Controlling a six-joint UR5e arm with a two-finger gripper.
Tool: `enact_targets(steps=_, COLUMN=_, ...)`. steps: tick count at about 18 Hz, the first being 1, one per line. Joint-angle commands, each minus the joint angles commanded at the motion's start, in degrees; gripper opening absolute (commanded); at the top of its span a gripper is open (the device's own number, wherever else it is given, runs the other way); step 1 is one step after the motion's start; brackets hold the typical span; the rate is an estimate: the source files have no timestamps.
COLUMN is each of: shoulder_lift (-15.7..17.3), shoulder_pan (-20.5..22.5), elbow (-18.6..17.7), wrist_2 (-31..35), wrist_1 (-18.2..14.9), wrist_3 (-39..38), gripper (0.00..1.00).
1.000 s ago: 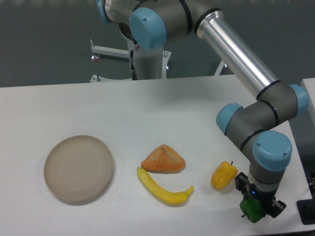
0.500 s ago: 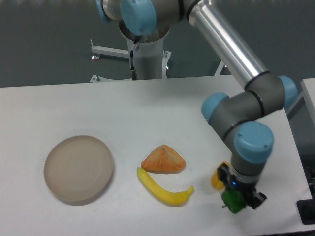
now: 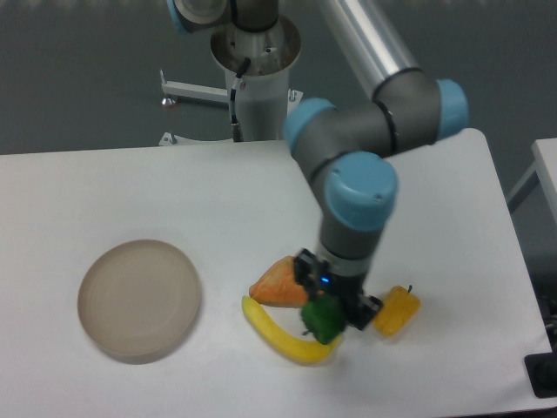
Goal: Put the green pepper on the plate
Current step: 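Carry the green pepper across the table over the beige plate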
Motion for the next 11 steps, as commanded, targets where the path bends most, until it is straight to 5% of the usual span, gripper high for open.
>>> enact_targets(steps=11, shoulder_lift=1.50, shoulder_pan=-12.66, elbow=-7.46, wrist_2=-0.26, wrist_1=1.83, wrist_3=-19.10, gripper=0.47)
